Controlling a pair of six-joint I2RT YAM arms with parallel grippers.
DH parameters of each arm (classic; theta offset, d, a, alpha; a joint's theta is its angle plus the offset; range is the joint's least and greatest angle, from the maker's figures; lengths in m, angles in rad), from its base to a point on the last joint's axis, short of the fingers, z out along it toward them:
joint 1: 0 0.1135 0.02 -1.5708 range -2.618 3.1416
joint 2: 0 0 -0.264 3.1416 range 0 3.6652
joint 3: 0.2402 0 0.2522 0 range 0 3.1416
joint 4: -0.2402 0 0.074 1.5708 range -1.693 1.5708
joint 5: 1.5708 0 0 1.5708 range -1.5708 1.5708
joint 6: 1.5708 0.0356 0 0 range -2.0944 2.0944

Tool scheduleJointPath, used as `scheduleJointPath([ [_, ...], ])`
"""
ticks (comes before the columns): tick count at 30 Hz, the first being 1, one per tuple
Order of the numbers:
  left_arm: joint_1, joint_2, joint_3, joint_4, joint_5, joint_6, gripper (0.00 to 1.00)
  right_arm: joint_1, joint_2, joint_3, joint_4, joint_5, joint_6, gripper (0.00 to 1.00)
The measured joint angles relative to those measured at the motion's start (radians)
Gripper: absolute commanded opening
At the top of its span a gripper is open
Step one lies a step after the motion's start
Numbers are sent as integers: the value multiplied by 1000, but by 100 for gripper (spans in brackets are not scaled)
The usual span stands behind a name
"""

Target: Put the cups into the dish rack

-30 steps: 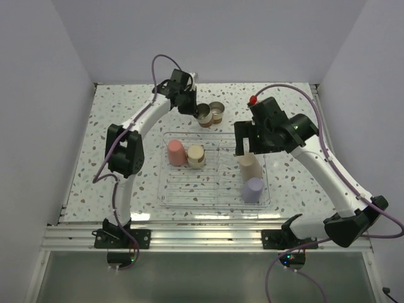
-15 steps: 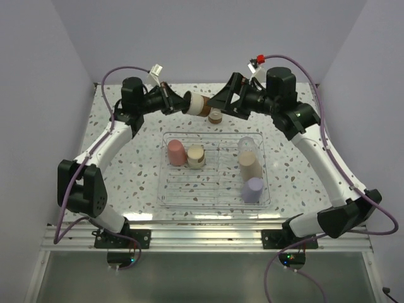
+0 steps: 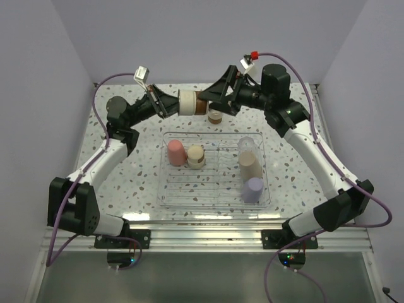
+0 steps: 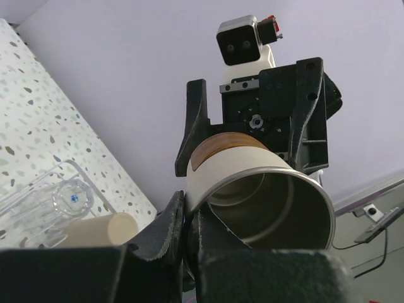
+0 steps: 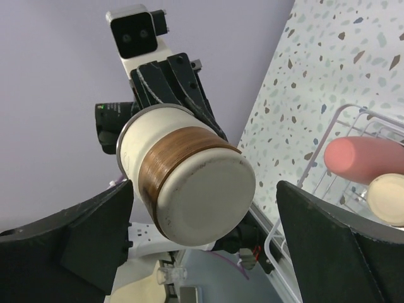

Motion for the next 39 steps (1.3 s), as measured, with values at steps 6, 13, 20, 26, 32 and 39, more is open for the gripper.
scheduleJointPath([
  [6,0,-2,-60,123,-12,-106,0,8,0,0,39,-21,29,96],
  [13,-5,13,-79,266,-39,-205,0,41,3,0,63,-25,45,93],
  [20,-14,32,-79,298,-51,-222,0,57,14,0,94,-37,62,66],
  [26,-17,43,-79,320,-58,-239,0,56,14,0,113,-41,76,22],
  [32,-17,56,-79,327,-48,-238,48,57,13,0,99,-24,59,0],
  [39,-10,40,-66,60,-15,-50,89,63,11,8,-19,18,-43,0],
])
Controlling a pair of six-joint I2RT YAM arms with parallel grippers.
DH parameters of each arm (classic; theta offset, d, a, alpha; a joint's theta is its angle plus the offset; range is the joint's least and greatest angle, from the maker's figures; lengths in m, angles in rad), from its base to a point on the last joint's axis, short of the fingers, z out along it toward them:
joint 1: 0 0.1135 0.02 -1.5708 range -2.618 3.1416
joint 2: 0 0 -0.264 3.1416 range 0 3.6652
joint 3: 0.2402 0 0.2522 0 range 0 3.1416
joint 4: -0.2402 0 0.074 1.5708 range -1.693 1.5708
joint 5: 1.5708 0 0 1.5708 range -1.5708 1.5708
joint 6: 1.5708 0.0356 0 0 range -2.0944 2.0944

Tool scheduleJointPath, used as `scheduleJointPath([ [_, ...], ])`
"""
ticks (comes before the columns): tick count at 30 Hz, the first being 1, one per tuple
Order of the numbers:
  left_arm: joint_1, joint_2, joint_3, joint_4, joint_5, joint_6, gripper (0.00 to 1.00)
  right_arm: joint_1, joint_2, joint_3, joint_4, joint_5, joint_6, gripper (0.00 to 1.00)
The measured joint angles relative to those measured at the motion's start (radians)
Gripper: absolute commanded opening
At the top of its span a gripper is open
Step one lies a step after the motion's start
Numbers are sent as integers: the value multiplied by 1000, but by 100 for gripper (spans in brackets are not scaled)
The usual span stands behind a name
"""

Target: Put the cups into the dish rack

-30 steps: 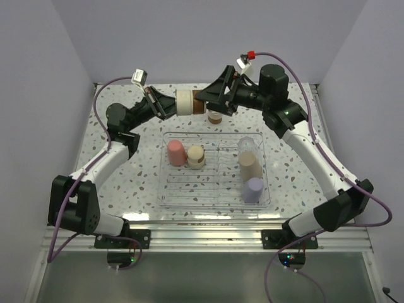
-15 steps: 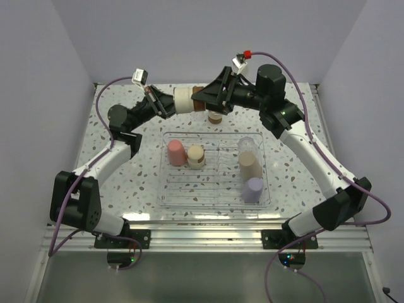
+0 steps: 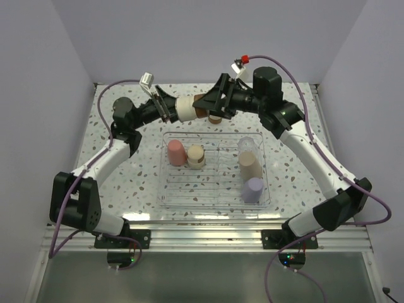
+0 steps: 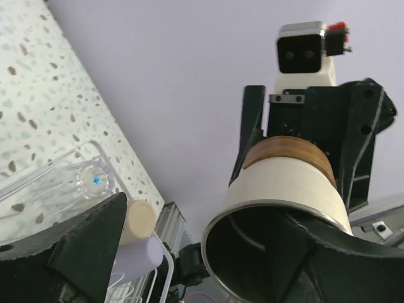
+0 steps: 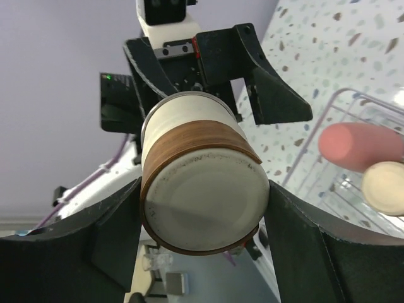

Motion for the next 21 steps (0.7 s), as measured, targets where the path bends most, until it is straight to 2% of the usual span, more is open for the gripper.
scheduleJointPath([
  [6,27,-32,129,-542,-83,346,93,0,-8,61,-204,100,-156,0],
  [12,72,-47,238,-1014,-348,606,93,41,-17,166,-470,278,-380,0],
  [16,109,-48,243,-1203,-495,694,93,188,-15,178,-608,402,-488,0],
  [21,119,-56,243,-1293,-568,743,91,329,0,105,-710,492,-550,0],
])
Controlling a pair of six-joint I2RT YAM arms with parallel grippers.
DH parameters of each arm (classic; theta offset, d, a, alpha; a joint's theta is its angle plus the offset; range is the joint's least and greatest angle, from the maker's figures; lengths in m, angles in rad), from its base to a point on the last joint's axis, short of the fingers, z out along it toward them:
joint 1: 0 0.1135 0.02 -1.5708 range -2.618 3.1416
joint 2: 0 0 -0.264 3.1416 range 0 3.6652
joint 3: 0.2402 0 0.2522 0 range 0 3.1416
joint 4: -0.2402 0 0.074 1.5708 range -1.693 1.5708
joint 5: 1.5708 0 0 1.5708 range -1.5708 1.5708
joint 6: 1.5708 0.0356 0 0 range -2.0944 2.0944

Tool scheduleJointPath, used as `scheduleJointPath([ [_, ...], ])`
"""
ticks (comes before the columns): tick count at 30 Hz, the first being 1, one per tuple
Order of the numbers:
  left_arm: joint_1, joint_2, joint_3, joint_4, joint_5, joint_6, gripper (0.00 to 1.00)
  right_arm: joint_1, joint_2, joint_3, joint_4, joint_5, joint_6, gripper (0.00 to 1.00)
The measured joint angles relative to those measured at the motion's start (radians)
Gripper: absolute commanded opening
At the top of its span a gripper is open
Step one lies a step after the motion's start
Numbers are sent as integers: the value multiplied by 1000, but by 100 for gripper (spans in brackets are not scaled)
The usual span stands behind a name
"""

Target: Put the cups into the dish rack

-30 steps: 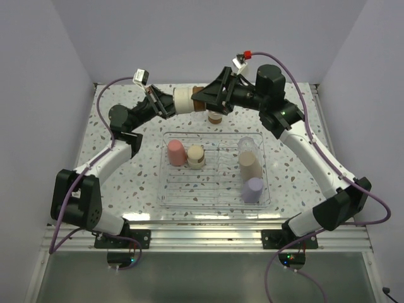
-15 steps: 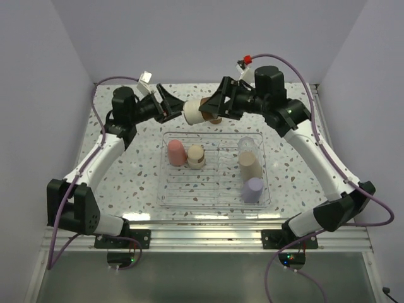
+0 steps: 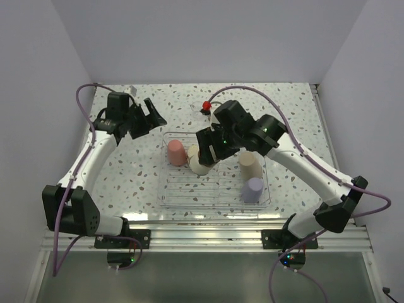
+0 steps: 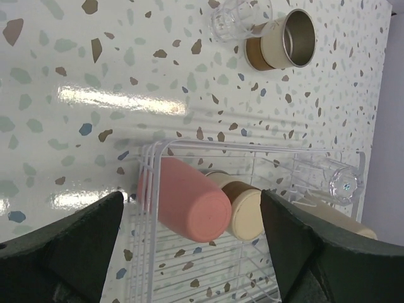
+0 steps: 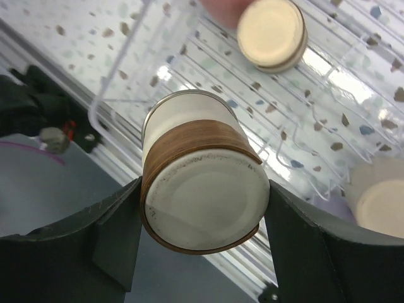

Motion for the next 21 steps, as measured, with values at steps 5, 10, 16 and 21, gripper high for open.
scheduleJointPath([
  [5,0,-13,0,-25,-14,13,89,28,9,-129,-12,70,-28,0],
  [10,0,-27,0,-42,-18,30,89,53,31,-196,3,102,-45,0],
  [16,0,-32,0,-57,-20,43,89,79,88,-216,81,132,-55,0],
  [21,0,-35,-2,-72,-21,55,88,85,151,-232,132,172,-66,0],
])
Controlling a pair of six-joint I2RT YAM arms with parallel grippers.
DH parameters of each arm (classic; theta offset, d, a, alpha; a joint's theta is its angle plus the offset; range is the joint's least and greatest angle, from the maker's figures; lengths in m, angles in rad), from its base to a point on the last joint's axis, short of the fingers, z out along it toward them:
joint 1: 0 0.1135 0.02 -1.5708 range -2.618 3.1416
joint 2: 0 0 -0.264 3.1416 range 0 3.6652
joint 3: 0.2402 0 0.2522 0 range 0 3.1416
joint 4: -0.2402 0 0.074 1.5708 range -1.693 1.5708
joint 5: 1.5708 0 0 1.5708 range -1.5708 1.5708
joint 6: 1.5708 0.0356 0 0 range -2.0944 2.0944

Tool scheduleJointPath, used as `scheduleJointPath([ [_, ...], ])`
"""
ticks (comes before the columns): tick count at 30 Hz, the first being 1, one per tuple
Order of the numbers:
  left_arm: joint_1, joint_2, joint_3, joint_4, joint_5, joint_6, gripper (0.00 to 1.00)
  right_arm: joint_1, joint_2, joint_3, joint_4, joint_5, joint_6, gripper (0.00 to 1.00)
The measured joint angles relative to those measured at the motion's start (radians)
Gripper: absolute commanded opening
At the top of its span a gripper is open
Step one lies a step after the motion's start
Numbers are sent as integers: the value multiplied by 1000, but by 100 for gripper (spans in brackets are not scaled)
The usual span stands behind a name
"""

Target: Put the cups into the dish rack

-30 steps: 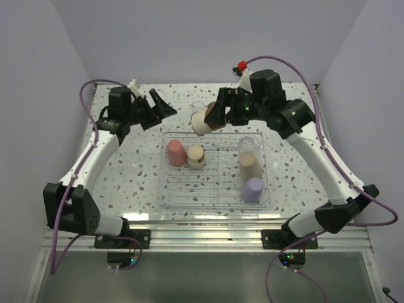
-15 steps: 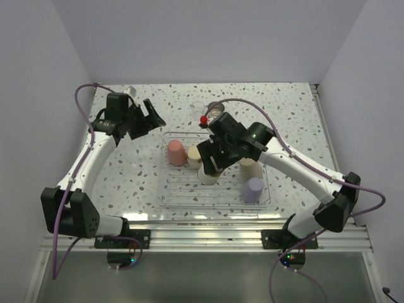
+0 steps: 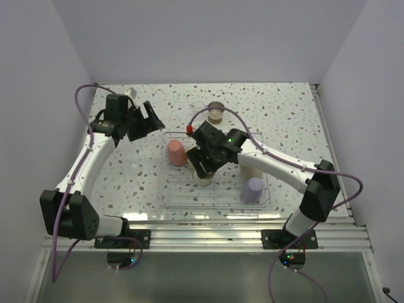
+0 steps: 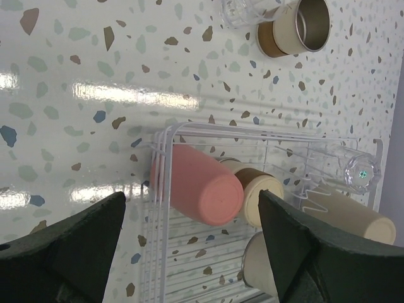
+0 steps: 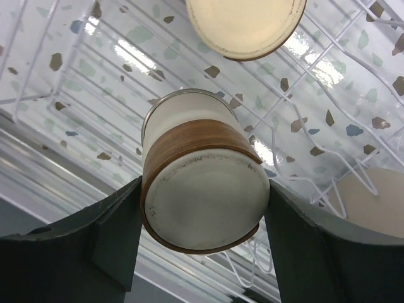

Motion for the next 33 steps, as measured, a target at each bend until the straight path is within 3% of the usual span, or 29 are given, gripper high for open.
scheduleJointPath([
  [13,0,-35,-39,-16,-11,1,88,6,87,-24,45,84,-29,0],
  [16,0,-35,-39,-21,-18,2,88,6,99,-49,54,87,-30,19],
  [21,0,-35,-39,-21,-26,1,88,8,113,-62,66,96,-34,63],
  [26,0,-35,-39,-21,-26,1,88,12,113,-68,85,111,-37,80],
  [33,0,-35,-39,-22,-26,1,87,12,113,-92,86,116,-38,93],
])
